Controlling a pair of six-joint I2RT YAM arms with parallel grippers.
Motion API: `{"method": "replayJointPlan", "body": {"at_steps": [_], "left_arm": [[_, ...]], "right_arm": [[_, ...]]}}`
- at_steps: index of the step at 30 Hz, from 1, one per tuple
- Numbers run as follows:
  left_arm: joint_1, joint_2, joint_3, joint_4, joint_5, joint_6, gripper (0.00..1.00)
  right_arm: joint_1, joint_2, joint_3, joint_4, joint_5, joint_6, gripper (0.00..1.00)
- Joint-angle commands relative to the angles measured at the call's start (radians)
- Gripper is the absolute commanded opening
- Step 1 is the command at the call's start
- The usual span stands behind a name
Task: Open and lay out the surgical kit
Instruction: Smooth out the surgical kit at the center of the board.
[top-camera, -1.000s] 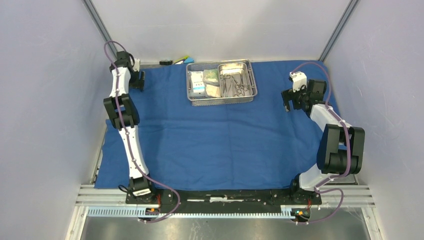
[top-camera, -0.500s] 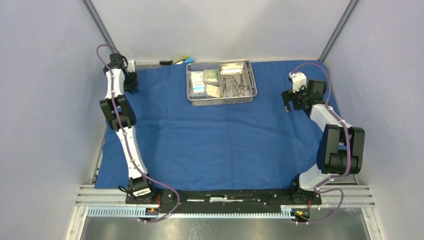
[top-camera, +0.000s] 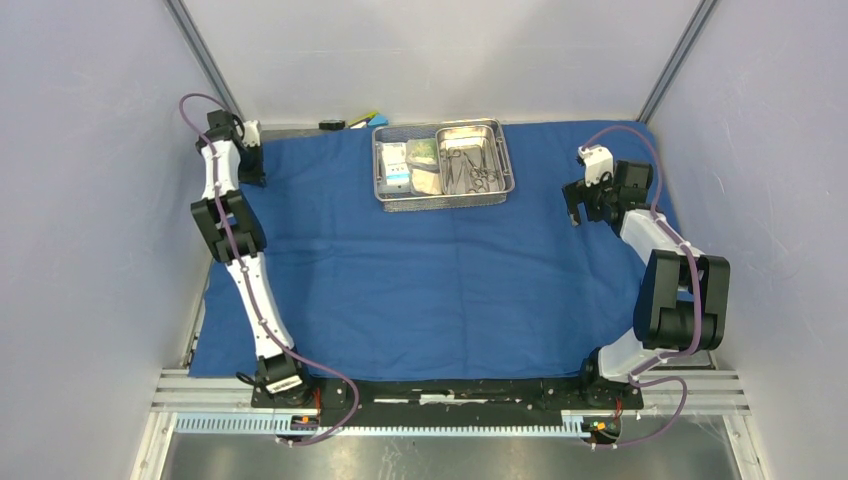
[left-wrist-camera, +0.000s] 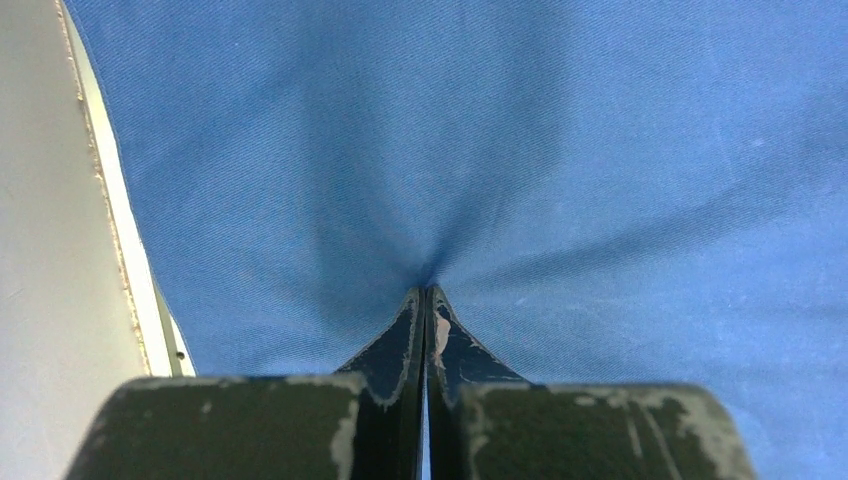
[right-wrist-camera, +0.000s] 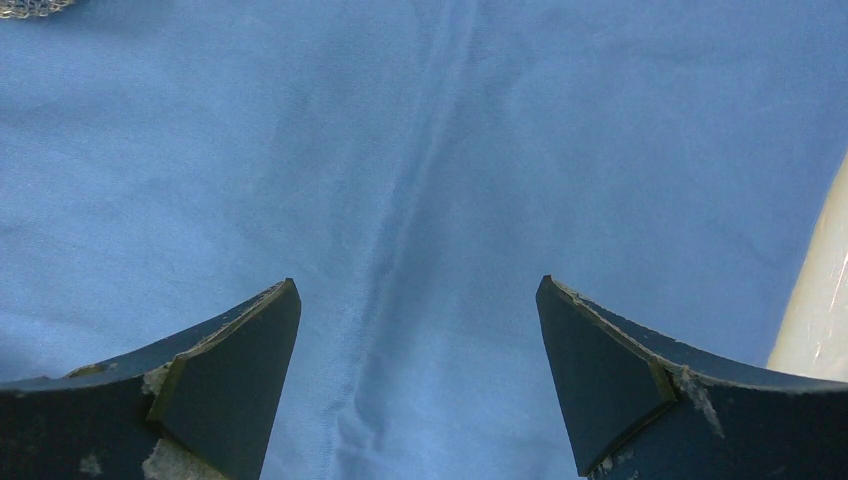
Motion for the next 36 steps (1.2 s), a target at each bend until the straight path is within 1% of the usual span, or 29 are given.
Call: {"method": "replayJointPlan", "body": {"at_steps": [1,2,3,5,7,9,11,15,16,17,18,19,21,23,26,29,32,34,36], "left_arm": [[0.032,-0.069,-0.104,0.005,0.042,-0.037,0.02],[0.037,-0.108,-0.134,0.024,0.069,-0.038,0.03],[0.04,-0.155,-0.175,0.057,0.099,-0.041,0.07],[0.044,-0.253,-0.266,0.132,0.138,-0.041,0.19],[0.044,-0.358,-0.365,0.221,0.164,-0.038,0.34],[0.041,-0.43,-0.428,0.277,0.178,-0.045,0.46],[0.035,-0.459,-0.431,0.265,0.196,-0.053,0.52],[0.034,-0.495,-0.457,0.241,0.293,-0.109,0.63],[0.035,-0.511,-0.486,0.254,0.326,-0.128,0.69],[0.034,-0.529,-0.527,0.284,0.349,-0.149,0.79],[0.034,-0.551,-0.576,0.319,0.374,-0.182,0.93],[0.033,-0.567,-0.615,0.357,0.395,-0.212,1.0],[0.024,-0.568,-0.648,0.382,0.412,-0.233,1.0],[0.008,-0.534,-0.619,0.354,0.391,-0.232,1.0],[-0.024,-0.457,-0.531,0.29,0.31,-0.209,1.0],[-0.05,-0.38,-0.454,0.238,0.229,-0.18,1.0],[-0.064,-0.303,-0.392,0.211,0.159,-0.148,1.0],[-0.071,-0.248,-0.332,0.177,0.129,-0.132,1.0],[-0.074,-0.185,-0.248,0.121,0.102,-0.129,1.0]], "right_arm": [[0.002,-0.042,-0.001,-0.001,-0.022,-0.005,0.96],[0.002,-0.052,-0.005,-0.003,-0.037,-0.006,0.96],[0.002,-0.066,-0.013,-0.002,-0.054,-0.008,0.96],[0.002,-0.095,-0.029,-0.001,-0.08,-0.013,0.96],[0.002,-0.122,-0.041,-0.006,-0.083,-0.018,0.96],[0.002,-0.139,-0.049,-0.005,-0.078,-0.019,0.96],[0.002,-0.149,-0.056,0.003,-0.073,-0.012,0.96],[0.007,-0.163,-0.06,0.017,-0.103,0.025,0.96],[0.011,-0.171,-0.068,0.033,-0.106,0.037,0.96],[0.017,-0.179,-0.075,0.049,-0.108,0.046,0.97],[0.028,-0.186,-0.083,0.07,-0.105,0.055,0.97],[0.04,-0.19,-0.084,0.083,-0.095,0.063,0.97],[0.069,-0.18,-0.071,0.112,-0.06,0.089,0.98],[0.102,-0.153,-0.045,0.131,-0.012,0.117,0.98],[0.138,-0.082,0.02,0.14,0.095,0.144,0.98],[0.143,-0.01,0.079,0.125,0.152,0.159,0.98],[0.141,0.029,0.109,0.096,0.21,0.129,0.98],[0.142,0.046,0.114,0.095,0.236,0.117,0.98],[0.141,0.087,0.148,0.045,0.262,0.113,0.98]]}}
